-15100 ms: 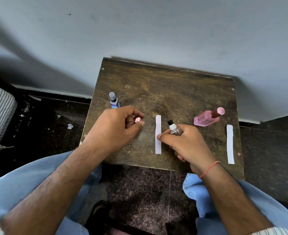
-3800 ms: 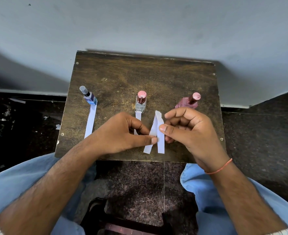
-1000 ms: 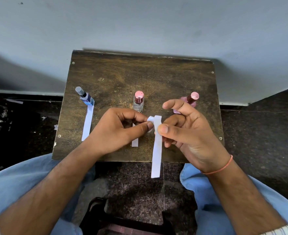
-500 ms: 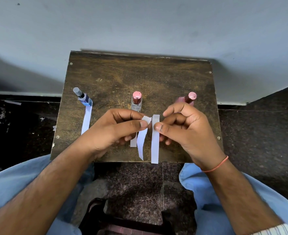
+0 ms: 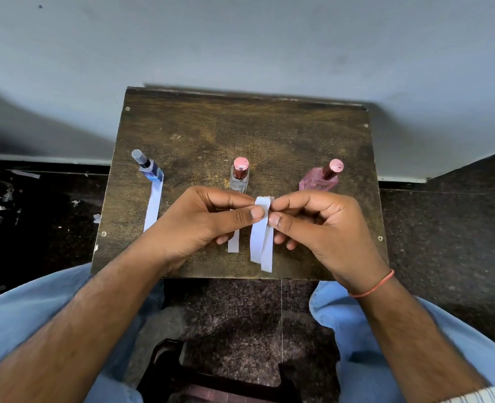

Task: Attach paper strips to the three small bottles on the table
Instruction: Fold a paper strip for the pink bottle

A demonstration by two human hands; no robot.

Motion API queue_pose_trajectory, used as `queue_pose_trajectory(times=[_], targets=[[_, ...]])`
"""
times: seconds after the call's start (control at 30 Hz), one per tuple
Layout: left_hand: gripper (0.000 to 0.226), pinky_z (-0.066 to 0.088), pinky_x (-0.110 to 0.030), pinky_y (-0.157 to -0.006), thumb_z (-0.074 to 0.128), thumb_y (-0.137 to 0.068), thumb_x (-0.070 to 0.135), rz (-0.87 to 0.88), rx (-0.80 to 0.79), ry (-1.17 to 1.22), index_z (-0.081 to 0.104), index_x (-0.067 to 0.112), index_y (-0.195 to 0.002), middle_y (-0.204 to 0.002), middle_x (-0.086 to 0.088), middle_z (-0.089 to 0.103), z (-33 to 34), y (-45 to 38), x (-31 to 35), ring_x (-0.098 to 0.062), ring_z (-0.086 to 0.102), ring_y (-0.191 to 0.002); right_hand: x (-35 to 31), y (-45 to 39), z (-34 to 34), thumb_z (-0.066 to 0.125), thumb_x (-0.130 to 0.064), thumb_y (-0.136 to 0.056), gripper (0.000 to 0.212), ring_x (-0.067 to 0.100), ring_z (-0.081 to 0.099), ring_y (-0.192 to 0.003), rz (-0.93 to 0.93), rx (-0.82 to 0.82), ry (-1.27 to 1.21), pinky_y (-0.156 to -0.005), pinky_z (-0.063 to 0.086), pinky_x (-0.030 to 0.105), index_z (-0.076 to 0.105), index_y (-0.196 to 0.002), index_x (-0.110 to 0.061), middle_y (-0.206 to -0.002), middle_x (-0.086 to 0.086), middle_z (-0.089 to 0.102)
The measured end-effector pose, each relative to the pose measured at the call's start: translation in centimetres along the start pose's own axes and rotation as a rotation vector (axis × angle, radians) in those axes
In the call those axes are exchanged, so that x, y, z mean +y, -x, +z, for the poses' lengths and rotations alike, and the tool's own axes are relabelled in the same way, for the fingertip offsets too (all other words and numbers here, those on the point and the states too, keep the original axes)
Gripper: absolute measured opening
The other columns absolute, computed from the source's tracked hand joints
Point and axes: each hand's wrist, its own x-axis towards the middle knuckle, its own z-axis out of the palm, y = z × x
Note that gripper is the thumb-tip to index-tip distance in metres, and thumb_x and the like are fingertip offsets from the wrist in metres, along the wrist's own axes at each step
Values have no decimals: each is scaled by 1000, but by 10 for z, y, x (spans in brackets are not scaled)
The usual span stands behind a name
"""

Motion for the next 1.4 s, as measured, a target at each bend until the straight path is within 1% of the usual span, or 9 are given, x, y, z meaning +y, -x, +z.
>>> queue_pose_trajectory(times=[0.17, 0.3, 0.4, 0.47, 0.6, 0.73, 0.97, 1.23, 1.4], targets=[[26, 40, -11, -50, 84, -89, 30, -2, 4, -4, 89, 14, -109, -113, -3, 86, 4, 0, 2, -4, 48, -50, 2, 2, -3, 83, -14, -91, 18, 34, 80, -68, 32, 30, 41, -56, 62, 33, 86, -109, -15, -75, 22, 79], [25, 42, -11, -50, 85, -87, 27, 2, 11, -5, 89, 11, -106, -114, -3, 85, 6, 0, 4, -4, 50, -51, 0, 6, -4, 84, -24, -93, 19, 18, 78, -62, 36, 20, 41, -48, 58, 32, 86, -110, -18, -69, 22, 75], [23, 41, -9, -49, 84, -89, 26, 7, -9, -2, 90, 14, -107, -111, 1, 86, 7, -1, 5, -2, 52, -52, -1, 6, -4, 85, -27, -92, 18, 18, 75, -57, 44, 21, 37, -47, 56, 30, 87, -108, -21, -66, 20, 74], [23, 41, -10, -50, 83, -90, 27, 5, -19, -21, 90, 17, -109, -109, 2, 86, 7, -1, 5, -1, 53, -54, -1, 7, -4, 85, -28, -91, 15, 19, 74, -56, 50, 33, 33, -46, 56, 30, 87, -106, -25, -67, 22, 75], [23, 48, -14, -57, 83, -92, 31, 20, -63, -64, 89, 17, -110, -115, -3, 85, 11, -1, 4, 2, 65, -69, -2, 10, -8, 84, -21, -93, 9, 16, 66, -52, 64, 21, 15, -44, 54, 28, 88, -101, -23, -66, 6, 76], [39, 49, -17, -57, 83, -88, 58, -26, -32, -76, 90, 25, -106, -113, 6, 85, 17, -1, 6, -5, 66, -70, -4, 13, -14, 83, -19, -87, 5, 18, 62, -50, 115, 55, -66, -42, 49, 28, 86, -90, -22, -62, 2, 70], [26, 61, -19, -89, 93, -80, 32, -37, -10, -37, 90, 22, -104, -107, -4, 87, 24, -6, 4, -12, 82, -101, -6, 15, -39, 85, -24, -78, 9, 16, 69, -66, 222, 48, -233, -45, 49, 28, 82, -85, -21, -76, 9, 73], [20, 63, -18, -82, 93, -66, 17, -70, 48, 42, 88, 24, -84, -90, -2, 86, 34, -10, 9, -9, 82, -86, -9, 15, -74, 77, -11, -97, 10, 14, 71, -57, 355, 228, -113, -42, 48, 22, 82, -91, -17, -79, 6, 80], [18, 68, -28, -82, 91, -69, 15, -75, 58, 34, 87, 24, -85, -87, -1, 84, 36, -10, 8, -14, 79, -82, -1, 12, -97, 78, -16, -100, 6, 10, 70, -53, 400, 386, 126, -44, 49, 24, 81, -95, -17, -77, 1, 82]])
